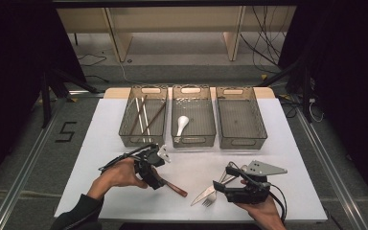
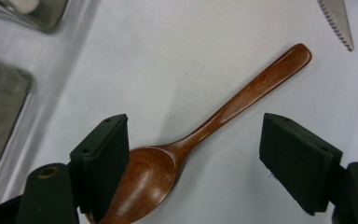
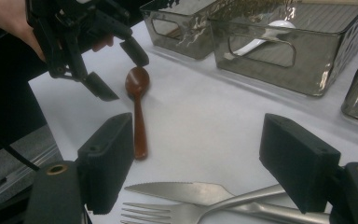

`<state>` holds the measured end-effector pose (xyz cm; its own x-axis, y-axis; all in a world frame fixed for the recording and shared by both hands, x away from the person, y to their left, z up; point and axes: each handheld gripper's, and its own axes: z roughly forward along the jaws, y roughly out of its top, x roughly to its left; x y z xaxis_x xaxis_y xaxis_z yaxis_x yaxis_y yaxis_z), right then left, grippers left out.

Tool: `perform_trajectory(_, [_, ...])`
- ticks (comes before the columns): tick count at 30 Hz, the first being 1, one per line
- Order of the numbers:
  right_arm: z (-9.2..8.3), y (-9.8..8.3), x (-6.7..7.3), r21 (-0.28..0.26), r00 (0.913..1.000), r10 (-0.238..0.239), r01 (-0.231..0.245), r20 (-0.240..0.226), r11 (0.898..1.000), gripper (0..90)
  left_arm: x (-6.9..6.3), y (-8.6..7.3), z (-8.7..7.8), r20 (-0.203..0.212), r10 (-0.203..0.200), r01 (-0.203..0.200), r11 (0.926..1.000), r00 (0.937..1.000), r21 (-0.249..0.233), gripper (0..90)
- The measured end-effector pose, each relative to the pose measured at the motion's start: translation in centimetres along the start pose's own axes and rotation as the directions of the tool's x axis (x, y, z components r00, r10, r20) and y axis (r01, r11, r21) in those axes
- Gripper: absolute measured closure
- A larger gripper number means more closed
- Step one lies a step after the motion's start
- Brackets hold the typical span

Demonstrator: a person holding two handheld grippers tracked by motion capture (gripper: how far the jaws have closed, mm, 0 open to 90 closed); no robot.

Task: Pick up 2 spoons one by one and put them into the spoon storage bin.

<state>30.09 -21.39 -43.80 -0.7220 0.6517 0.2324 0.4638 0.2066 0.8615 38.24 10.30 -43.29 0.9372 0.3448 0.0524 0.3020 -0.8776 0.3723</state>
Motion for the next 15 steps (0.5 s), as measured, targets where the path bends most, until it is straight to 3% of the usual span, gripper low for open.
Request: perform_trajectory(15, [0.0,0.0,0.0,0.003,1.0,0.001,-0.001,-0.001,1.0,27.0,-0.2,0.2,1.3,0.009,0.086,-0.087,0.9948,0.9962,0.053,28.1])
